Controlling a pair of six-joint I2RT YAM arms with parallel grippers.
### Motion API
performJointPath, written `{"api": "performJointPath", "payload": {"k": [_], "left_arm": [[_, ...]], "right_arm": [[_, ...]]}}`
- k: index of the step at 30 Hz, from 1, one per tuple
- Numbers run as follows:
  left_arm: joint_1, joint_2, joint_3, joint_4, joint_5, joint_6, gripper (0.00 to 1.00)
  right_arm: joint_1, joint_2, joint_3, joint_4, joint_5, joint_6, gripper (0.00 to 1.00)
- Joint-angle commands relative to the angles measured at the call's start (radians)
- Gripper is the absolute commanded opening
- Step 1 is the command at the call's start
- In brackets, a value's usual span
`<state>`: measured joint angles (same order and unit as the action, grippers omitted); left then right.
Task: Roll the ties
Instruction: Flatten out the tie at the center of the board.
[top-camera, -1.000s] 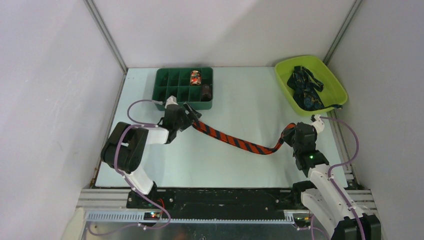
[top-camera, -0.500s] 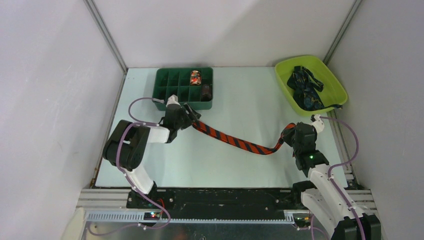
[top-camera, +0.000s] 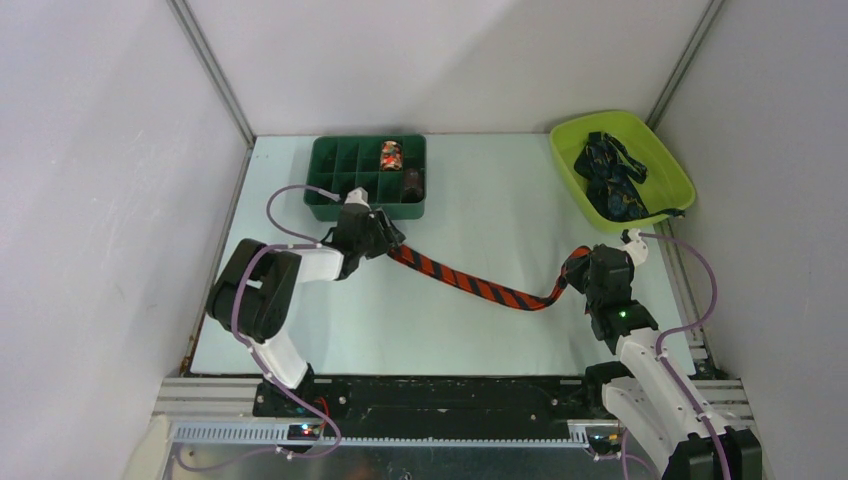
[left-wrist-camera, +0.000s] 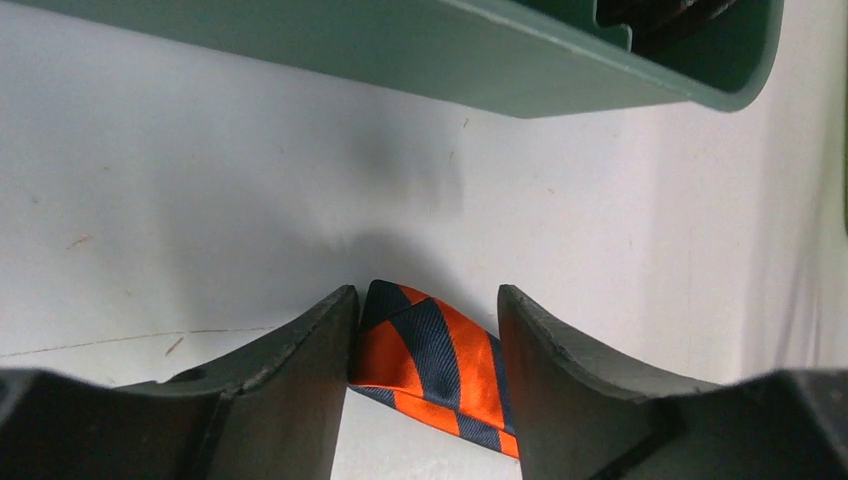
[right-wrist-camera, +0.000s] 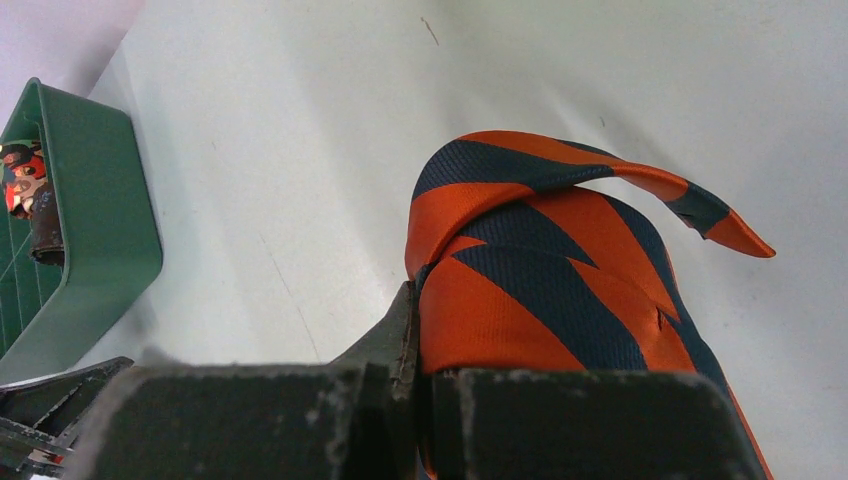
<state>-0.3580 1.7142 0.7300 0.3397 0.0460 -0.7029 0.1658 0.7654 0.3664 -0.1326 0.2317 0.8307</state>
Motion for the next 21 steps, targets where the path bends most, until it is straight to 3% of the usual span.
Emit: {"api": "performJointPath", "payload": {"k": [1,10,21], "left_arm": [[-0.022,0.026,-0.007,-0.145,0.04,0.03,0.61],[-0.025,-0.003,-0.026,-0.153,0.04,0.027,0.5],[-0.024,-0.032,-0.022,-0.151,0.062,0.029,0.25]], "right_arm": [[-0.007,-0.004,0.025,0.028,0.001,0.011,0.0],[-0.009,0.011,0.025,0.032,-0.003,0.016,0.0],[-0.008,0.013,0.025,0.03,0.001,0.011,0.0]]}}
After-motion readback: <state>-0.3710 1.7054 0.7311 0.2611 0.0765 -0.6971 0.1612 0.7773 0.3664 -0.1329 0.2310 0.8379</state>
